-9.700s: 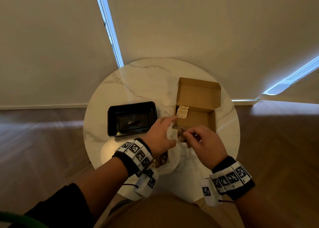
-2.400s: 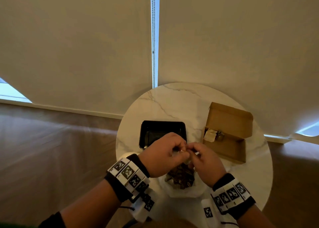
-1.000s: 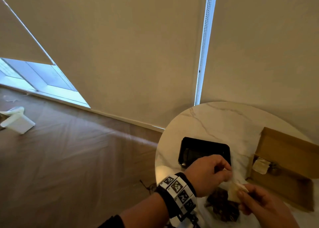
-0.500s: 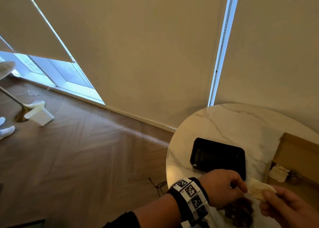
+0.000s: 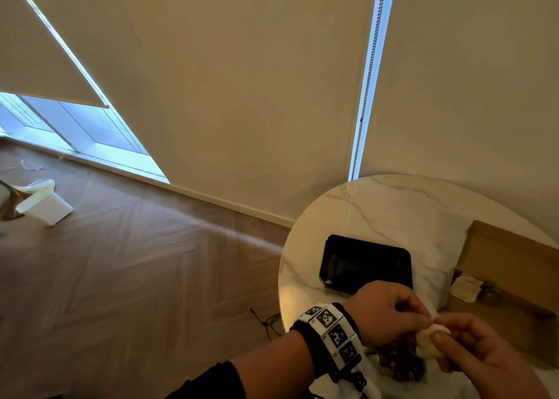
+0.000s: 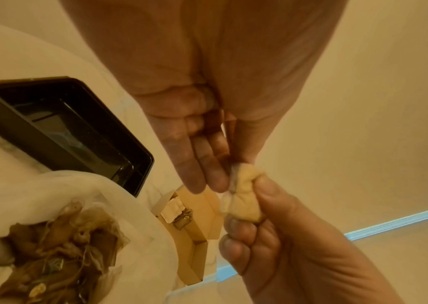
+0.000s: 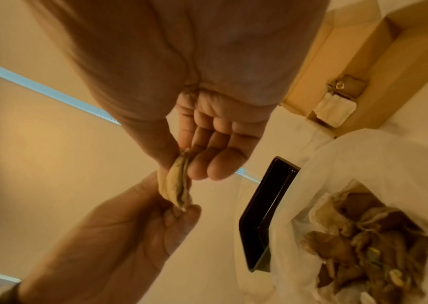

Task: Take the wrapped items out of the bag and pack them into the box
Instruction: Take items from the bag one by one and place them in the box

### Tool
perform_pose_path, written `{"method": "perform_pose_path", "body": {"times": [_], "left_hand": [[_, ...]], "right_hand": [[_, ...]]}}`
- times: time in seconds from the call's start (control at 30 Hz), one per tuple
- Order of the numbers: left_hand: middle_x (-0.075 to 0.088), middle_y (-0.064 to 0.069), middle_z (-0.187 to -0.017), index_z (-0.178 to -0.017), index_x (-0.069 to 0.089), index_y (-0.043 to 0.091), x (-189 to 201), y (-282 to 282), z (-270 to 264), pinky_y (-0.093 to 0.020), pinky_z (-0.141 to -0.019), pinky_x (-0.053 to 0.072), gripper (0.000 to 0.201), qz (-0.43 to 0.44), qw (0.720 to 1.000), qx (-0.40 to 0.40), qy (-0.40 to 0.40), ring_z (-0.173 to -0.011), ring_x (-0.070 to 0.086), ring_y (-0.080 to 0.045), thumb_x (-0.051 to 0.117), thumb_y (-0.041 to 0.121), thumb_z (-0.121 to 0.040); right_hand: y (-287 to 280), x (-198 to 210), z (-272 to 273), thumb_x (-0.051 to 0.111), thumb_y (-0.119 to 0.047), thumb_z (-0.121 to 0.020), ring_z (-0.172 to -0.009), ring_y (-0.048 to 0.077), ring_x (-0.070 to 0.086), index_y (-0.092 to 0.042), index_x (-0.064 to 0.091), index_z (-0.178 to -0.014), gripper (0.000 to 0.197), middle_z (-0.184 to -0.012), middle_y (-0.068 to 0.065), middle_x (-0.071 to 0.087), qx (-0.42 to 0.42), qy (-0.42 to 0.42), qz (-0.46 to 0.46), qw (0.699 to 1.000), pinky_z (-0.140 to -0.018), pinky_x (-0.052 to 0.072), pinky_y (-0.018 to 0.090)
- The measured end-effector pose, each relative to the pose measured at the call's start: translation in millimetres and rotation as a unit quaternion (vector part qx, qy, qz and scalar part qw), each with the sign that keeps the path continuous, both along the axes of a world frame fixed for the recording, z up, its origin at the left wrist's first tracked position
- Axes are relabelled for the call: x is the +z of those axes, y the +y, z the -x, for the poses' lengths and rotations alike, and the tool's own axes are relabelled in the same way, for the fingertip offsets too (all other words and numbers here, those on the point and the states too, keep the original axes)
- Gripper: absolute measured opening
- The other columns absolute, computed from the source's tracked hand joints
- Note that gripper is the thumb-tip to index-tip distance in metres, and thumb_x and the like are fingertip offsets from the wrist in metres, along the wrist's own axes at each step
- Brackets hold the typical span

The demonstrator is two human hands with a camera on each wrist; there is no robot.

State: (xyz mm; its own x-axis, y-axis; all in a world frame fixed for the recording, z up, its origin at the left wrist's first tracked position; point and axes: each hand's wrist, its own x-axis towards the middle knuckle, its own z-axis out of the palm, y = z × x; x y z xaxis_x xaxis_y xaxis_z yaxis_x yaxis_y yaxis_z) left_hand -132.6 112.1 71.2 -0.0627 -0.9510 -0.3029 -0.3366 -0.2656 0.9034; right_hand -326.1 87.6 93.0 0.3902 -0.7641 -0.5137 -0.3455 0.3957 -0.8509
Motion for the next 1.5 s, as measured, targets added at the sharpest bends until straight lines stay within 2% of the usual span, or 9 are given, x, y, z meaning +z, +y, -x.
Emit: {"method": "perform_pose_path", "body": {"times": [0.1, 0.17, 0.37, 0.5, 0.57, 0.83, 1.03, 1.17, 1.5], "left_hand": [[0.067, 0.007, -0.084, -0.106, 0.077, 0.010, 0.8, 2.0, 6.8, -0.028, -0.082, 0.055, 0.028, -0.001, 1.000, -0.011, 0.000, -0.076, 0.061, -0.003, 0.069, 0.034, -0.097], [0.069, 0.004, -0.085, -0.106, 0.078, 0.011, 2.3, 2.8, 8.4, -0.026, -0.076, 0.053, 0.033, -0.011, 0.999, -0.034, -0.011, -0.073, 0.061, -0.005, 0.068, 0.040, -0.096], [0.075, 0.001, -0.103, -0.117, 0.077, 0.015, -5.3, 5.6, 5.0, -0.028, -0.089, 0.055, 0.026, -0.017, 0.996, -0.069, -0.047, -0.091, 0.065, -0.006, 0.062, 0.028, -0.100], [0.073, 0.001, -0.116, -0.125, 0.071, 0.022, -10.4, 4.0, 7.7, -0.029, -0.092, 0.055, 0.027, 0.027, 0.989, -0.099, -0.111, -0.101, 0.066, -0.009, 0.059, 0.025, -0.101], [0.072, 0.006, -0.113, -0.126, 0.064, 0.027, -14.8, 4.7, 12.3, -0.029, -0.092, 0.056, 0.026, 0.036, 0.988, -0.089, -0.120, -0.101, 0.066, -0.008, 0.059, 0.025, -0.101], [0.070, 0.012, -0.111, -0.120, 0.061, 0.033, -28.9, 1.3, 21.3, -0.027, -0.090, 0.057, 0.023, 0.002, 0.986, -0.091, -0.141, -0.098, 0.066, -0.004, 0.064, 0.037, -0.098], [0.069, 0.007, -0.118, -0.122, 0.066, 0.031, -41.8, 6.9, 4.0, -0.029, -0.094, 0.053, 0.025, -0.053, 0.964, -0.139, -0.222, -0.105, 0.064, -0.011, 0.060, 0.039, -0.099], [0.069, 0.002, -0.125, -0.127, 0.067, 0.026, -51.8, 15.8, 1.3, -0.037, -0.101, 0.052, 0.032, -0.102, 0.945, -0.179, -0.255, -0.114, 0.063, -0.018, 0.058, 0.039, -0.100], [0.063, 0.007, -0.135, -0.134, 0.062, 0.029, -63.5, 39.4, -14.4, -0.030, -0.105, 0.047, 0.041, -0.165, 0.942, -0.174, -0.234, -0.123, 0.059, -0.014, 0.054, 0.051, -0.100]], "right_hand": [[1.6, -8.9, -1.1, 0.083, -0.004, -0.079, -0.067, 0.037, 0.065, 0.005, 0.065, -0.104, 0.033, -0.070, 0.016, 0.074, -0.025, 0.023, 0.039, 0.999, -0.068, 0.051, 0.043], [1.4, -14.3, 1.0, 0.072, 0.001, -0.087, -0.069, 0.037, 0.066, 0.004, 0.066, -0.099, 0.013, -0.071, 0.017, 0.074, -0.037, 0.043, 0.052, 0.997, -0.065, 0.051, 0.039], [3.0, -27.9, 3.0, 0.072, 0.000, -0.087, -0.067, 0.031, 0.066, -0.001, 0.068, -0.093, 0.007, -0.073, 0.015, 0.074, -0.058, 0.037, 0.076, 0.995, -0.067, 0.054, 0.043], [5.2, -43.2, 11.5, 0.075, -0.014, -0.090, -0.072, 0.010, 0.069, -0.028, 0.073, -0.104, 0.020, -0.086, -0.005, 0.075, -0.020, 0.037, 0.133, 0.990, -0.063, 0.055, 0.024], [5.4, -50.5, 18.9, 0.075, -0.019, -0.090, -0.082, 0.010, 0.070, -0.035, 0.073, -0.108, 0.024, -0.090, -0.010, 0.073, 0.002, 0.050, 0.158, 0.986, -0.072, 0.057, 0.026], [1.9, -61.7, 38.4, 0.076, -0.021, -0.089, -0.081, 0.007, 0.060, -0.033, 0.074, -0.083, 0.013, -0.087, -0.012, 0.068, 0.005, 0.133, 0.228, 0.965, -0.069, 0.046, 0.018], [-75.6, -74.2, 77.5, 0.072, -0.025, -0.094, -0.090, 0.019, 0.063, -0.023, 0.072, -0.093, 0.002, -0.093, -0.002, 0.070, -0.121, 0.218, 0.192, 0.949, -0.074, 0.044, 0.030], [-129.0, -113.8, 81.2, 0.071, -0.027, -0.094, -0.083, 0.018, 0.059, -0.019, 0.073, -0.095, 0.009, -0.099, 0.006, 0.072, -0.093, 0.284, 0.142, 0.944, -0.078, 0.042, 0.031], [-189.6, -164.5, 52.1, 0.057, -0.032, -0.101, -0.087, 0.026, 0.059, -0.017, 0.072, -0.111, 0.024, -0.111, 0.011, 0.071, 0.012, 0.410, 0.123, 0.904, -0.078, 0.051, 0.034]]}}
